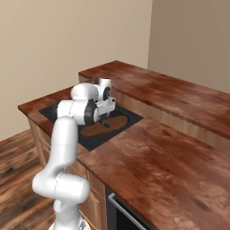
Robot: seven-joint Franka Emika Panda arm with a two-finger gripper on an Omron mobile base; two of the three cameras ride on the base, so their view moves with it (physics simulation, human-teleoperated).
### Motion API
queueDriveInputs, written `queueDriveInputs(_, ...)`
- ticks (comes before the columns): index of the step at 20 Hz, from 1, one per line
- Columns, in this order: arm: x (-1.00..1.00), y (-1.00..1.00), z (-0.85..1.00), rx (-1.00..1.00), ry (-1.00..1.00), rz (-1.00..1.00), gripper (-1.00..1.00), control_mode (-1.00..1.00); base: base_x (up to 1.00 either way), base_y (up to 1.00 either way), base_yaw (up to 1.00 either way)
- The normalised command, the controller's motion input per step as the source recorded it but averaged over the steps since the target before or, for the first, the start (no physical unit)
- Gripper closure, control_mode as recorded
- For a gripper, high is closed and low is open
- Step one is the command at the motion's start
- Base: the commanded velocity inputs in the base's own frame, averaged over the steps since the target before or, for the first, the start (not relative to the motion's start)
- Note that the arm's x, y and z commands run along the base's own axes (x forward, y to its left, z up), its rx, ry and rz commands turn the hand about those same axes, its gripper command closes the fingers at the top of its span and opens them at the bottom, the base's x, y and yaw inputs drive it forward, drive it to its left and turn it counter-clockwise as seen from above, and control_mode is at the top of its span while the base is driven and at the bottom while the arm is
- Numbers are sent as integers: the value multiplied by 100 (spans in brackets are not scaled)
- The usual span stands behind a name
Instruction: Move the cutting board and knife to the sink. Then move spray from the cabinet to the counter.
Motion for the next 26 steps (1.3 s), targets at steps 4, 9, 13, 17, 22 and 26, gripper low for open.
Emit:
queueDriveInputs(4, -31, -23, 66, 0, -8, -1, -100, -100, 0, 0, 0)
queueDriveInputs(9, -54, -36, 73, 0, -7, -5, -100, -100, 0, 0, 0)
queueDriveInputs(13, -95, -82, 46, 1, -8, -13, -100, -100, 0, 0, 0)
queueDriveInputs(17, -89, -68, 18, 0, -6, -16, -100, -100, 0, 0, 0)
queueDriveInputs(22, -59, -26, 39, -1, -1, -28, -100, -100, 0, 0, 0)
queueDriveInputs(26, -49, 0, 83, -2, 0, -33, -100, -100, 0, 0, 0)
